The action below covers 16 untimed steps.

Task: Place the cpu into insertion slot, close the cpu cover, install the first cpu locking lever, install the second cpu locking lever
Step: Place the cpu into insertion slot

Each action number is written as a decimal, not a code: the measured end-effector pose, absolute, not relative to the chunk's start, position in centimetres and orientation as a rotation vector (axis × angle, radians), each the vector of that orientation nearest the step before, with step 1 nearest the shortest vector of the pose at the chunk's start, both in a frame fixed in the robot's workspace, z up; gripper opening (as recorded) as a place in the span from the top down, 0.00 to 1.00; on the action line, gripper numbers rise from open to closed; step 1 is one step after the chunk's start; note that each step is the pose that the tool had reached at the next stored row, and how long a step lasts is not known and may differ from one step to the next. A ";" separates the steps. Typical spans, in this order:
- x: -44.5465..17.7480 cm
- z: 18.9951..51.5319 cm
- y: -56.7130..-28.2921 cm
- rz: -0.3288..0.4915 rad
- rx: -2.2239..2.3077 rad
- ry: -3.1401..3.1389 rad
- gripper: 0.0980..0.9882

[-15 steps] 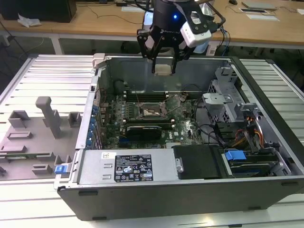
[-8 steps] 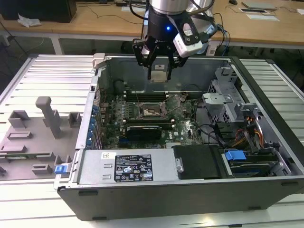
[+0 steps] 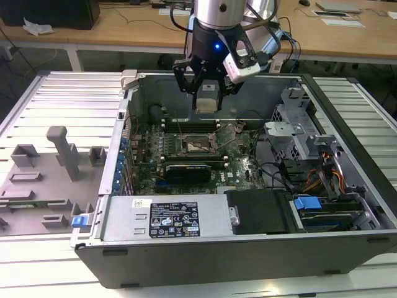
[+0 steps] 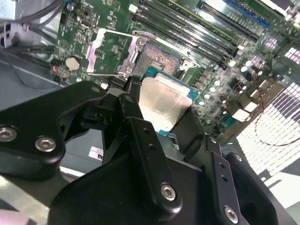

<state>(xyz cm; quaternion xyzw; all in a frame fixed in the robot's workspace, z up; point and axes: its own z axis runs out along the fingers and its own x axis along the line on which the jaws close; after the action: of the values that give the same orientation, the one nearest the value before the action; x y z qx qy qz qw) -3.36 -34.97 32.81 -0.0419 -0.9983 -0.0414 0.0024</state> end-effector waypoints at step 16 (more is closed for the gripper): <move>-3.4 32.5 -35.0 -0.123 -0.602 -3.089 0.50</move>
<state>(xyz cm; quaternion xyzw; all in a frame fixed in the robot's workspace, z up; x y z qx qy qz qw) -3.35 -34.97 32.47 -0.1913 -0.9808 -0.0391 -0.0038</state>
